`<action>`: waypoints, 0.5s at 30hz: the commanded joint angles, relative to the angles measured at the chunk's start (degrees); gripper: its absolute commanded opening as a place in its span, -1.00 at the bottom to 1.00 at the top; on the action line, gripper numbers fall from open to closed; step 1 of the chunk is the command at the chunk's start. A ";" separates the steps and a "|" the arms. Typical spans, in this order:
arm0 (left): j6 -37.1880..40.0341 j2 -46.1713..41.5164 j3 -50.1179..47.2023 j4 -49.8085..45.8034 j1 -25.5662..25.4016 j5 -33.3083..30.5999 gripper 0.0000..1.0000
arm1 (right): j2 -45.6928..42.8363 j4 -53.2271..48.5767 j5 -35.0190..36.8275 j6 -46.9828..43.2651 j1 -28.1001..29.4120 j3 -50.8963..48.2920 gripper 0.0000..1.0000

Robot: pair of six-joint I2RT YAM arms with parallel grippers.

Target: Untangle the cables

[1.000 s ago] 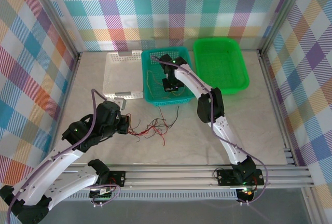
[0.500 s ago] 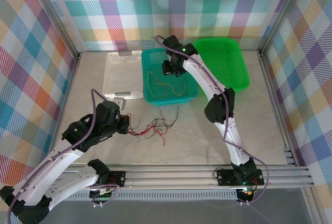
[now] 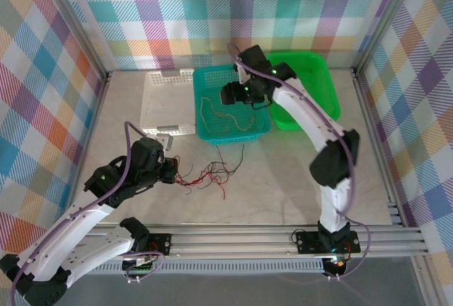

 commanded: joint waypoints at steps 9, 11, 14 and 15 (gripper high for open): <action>-12.08 -5.30 -1.58 9.16 0.36 13.86 -1.00 | -31.20 43.27 -23.33 13.57 4.47 -53.35 0.60; -14.51 -6.32 -3.75 12.68 0.32 15.58 -1.00 | -34.15 48.63 -23.42 15.65 5.96 -59.44 0.61; -16.35 -7.57 -6.22 16.76 0.16 16.68 -1.00 | -35.96 54.68 -22.89 18.40 8.47 -66.28 0.62; -16.72 -7.85 -6.59 17.54 0.14 16.68 -1.00 | -35.69 56.20 -22.97 19.15 9.25 -67.67 0.63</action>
